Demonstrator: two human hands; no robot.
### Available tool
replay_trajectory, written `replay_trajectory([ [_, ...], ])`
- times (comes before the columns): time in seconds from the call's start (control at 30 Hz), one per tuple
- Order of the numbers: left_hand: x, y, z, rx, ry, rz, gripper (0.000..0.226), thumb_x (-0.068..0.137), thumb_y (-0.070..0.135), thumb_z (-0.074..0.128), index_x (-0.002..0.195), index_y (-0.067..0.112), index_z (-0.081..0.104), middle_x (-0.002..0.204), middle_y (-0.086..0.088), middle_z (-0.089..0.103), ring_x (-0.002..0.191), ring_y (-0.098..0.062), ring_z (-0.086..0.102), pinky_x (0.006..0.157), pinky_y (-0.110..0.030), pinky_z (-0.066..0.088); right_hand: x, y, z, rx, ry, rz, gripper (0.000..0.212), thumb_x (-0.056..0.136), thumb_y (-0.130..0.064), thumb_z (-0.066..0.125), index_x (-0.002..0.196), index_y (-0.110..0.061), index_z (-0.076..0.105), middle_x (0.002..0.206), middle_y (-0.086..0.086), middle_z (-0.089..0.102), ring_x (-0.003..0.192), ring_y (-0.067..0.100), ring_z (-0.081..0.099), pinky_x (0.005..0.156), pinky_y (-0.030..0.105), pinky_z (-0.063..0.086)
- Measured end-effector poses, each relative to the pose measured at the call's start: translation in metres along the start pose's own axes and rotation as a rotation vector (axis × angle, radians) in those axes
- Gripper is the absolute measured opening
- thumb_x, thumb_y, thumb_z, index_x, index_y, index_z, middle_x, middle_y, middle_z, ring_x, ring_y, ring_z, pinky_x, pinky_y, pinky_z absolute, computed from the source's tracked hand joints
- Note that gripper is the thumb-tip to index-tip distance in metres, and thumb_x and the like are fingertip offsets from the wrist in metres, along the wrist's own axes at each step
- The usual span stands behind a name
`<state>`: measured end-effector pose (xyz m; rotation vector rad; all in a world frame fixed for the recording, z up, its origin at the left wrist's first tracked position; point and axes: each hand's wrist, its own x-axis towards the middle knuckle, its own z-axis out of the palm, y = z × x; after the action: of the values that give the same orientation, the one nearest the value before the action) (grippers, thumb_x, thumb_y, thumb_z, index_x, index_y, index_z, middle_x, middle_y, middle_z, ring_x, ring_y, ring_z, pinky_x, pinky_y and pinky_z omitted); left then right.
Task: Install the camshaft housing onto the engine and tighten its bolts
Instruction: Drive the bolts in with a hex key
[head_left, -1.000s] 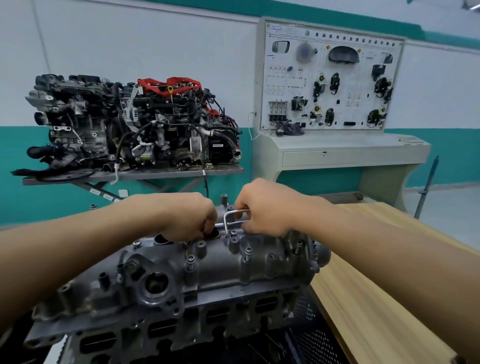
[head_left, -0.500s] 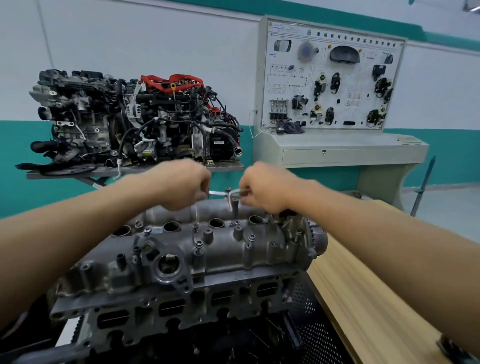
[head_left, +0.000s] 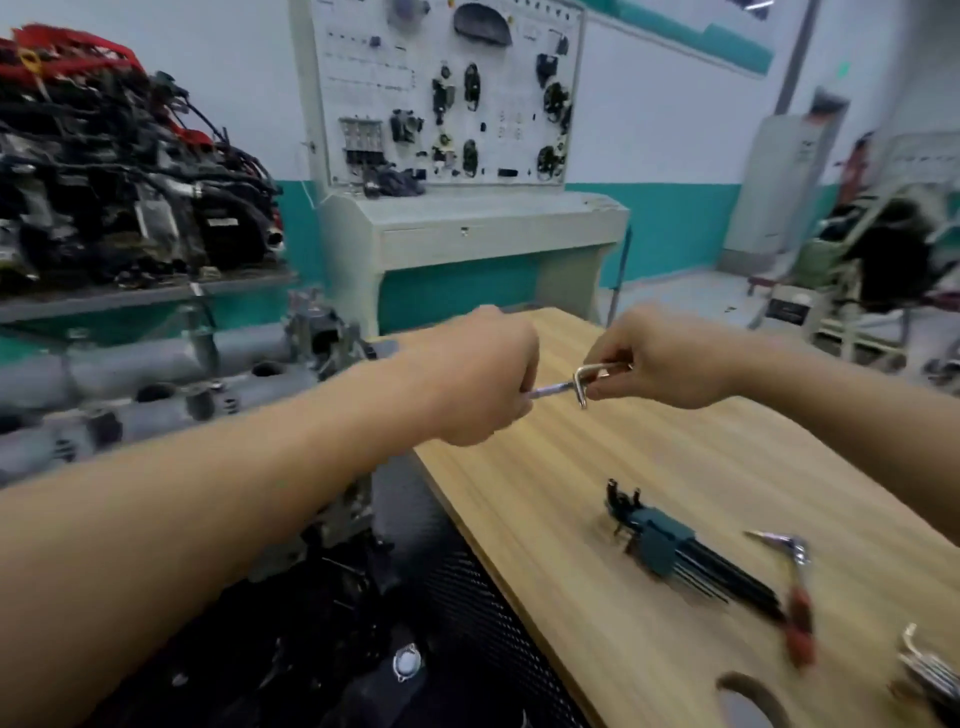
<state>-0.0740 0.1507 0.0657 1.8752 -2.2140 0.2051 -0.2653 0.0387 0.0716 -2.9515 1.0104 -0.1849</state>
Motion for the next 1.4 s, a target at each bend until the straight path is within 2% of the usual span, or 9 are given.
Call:
replay_trajectory([
  [0.13, 0.031, 0.075, 0.093, -0.111, -0.116, 0.012, 0.011, 0.091, 0.025, 0.067, 0.094, 0.016, 0.072, 0.084, -0.004, 0.069, 0.075, -0.025, 0.065, 0.070, -0.042, 0.059, -0.056, 0.067, 0.047, -0.088, -0.123, 0.144, 0.008, 0.088, -0.037, 0.072, 0.093, -0.033, 0.076, 0.067, -0.020, 0.063, 0.065, -0.004, 0.055, 0.057, 0.017, 0.038],
  [0.33, 0.076, 0.128, 0.188, -0.156, -0.134, 0.128, 0.013, 0.092, 0.026, 0.063, 0.097, 0.023, 0.075, 0.092, -0.002, 0.069, 0.086, -0.028, 0.065, 0.069, -0.036, 0.054, -0.136, 0.129, 0.104, 0.003, -0.197, 0.384, 0.019, 0.088, -0.035, 0.071, 0.084, -0.017, 0.075, 0.061, -0.006, 0.059, 0.062, 0.015, 0.053, 0.054, 0.026, 0.039],
  [0.53, 0.143, 0.150, 0.213, 0.224, -0.207, 0.538, 0.021, 0.092, 0.016, 0.059, 0.108, 0.022, 0.071, 0.107, -0.002, 0.067, 0.104, -0.026, 0.058, 0.083, -0.039, 0.050, -0.141, 0.125, 0.137, 0.199, -0.083, 0.622, 0.030, 0.082, -0.034, 0.072, 0.076, -0.004, 0.074, 0.069, 0.015, 0.068, 0.067, 0.028, 0.060, 0.064, 0.037, 0.051],
  [0.8, 0.166, 0.124, 0.202, 0.142, -0.435, 0.352, 0.036, 0.090, 0.006, 0.065, 0.122, 0.023, 0.069, 0.120, -0.002, 0.064, 0.094, -0.020, 0.060, 0.069, -0.030, 0.050, -0.102, 0.129, 0.143, 0.098, -0.211, 0.667, 0.029, 0.079, -0.033, 0.076, 0.068, -0.009, 0.065, 0.060, 0.004, 0.058, 0.061, 0.023, 0.058, 0.052, 0.030, 0.045],
  [0.9, 0.151, 0.098, 0.174, 0.048, -0.383, 0.347, 0.030, 0.096, 0.020, 0.064, 0.127, 0.020, 0.066, 0.126, -0.001, 0.065, 0.106, -0.020, 0.061, 0.089, -0.034, 0.052, -0.092, 0.123, 0.116, 0.108, -0.244, 0.648, 0.038, 0.082, -0.044, 0.076, 0.080, -0.005, 0.073, 0.070, 0.008, 0.067, 0.072, 0.026, 0.062, 0.061, 0.032, 0.047],
  [1.1, 0.101, 0.031, 0.045, -0.185, -0.145, 0.174, 0.023, 0.096, 0.038, 0.062, 0.106, 0.022, 0.074, 0.100, 0.003, 0.073, 0.090, -0.013, 0.066, 0.083, -0.031, 0.054, -0.029, 0.051, 0.030, 0.643, 0.271, 0.448, 0.029, 0.096, -0.031, 0.062, 0.077, -0.013, 0.074, 0.059, -0.001, 0.063, 0.053, 0.013, 0.053, 0.046, 0.028, 0.046],
  [1.2, 0.062, -0.019, -0.033, -0.407, -0.006, 0.026, 0.024, 0.094, 0.046, 0.064, 0.091, 0.025, 0.076, 0.080, 0.006, 0.076, 0.071, 0.001, 0.068, 0.065, -0.016, 0.055, 0.017, -0.013, -0.006, 0.702, 0.468, 0.217, 0.040, 0.097, -0.037, 0.059, 0.083, -0.003, 0.073, 0.075, 0.018, 0.068, 0.063, 0.028, 0.057, 0.061, 0.044, 0.051],
  [1.3, 0.011, -0.072, -0.094, -0.530, 0.098, -0.081, 0.025, 0.091, 0.044, 0.068, 0.096, 0.021, 0.078, 0.087, 0.007, 0.078, 0.077, -0.005, 0.072, 0.068, -0.022, 0.058, 0.062, -0.081, -0.033, 0.707, 0.615, -0.018, 0.052, 0.099, -0.043, 0.056, 0.071, 0.000, 0.064, 0.049, -0.004, 0.043, 0.047, 0.005, 0.038, 0.048, 0.017, 0.032],
  [1.4, -0.038, -0.117, -0.117, -0.521, 0.150, -0.159, 0.020, 0.087, 0.037, 0.073, 0.090, 0.019, 0.079, 0.081, 0.004, 0.078, 0.071, -0.005, 0.071, 0.061, -0.018, 0.055, 0.103, -0.143, -0.044, 0.786, 0.653, -0.227, 0.051, 0.100, -0.037, 0.058, 0.076, 0.009, 0.065, 0.045, -0.009, 0.034, 0.039, 0.005, 0.029, 0.041, 0.019, 0.023],
])
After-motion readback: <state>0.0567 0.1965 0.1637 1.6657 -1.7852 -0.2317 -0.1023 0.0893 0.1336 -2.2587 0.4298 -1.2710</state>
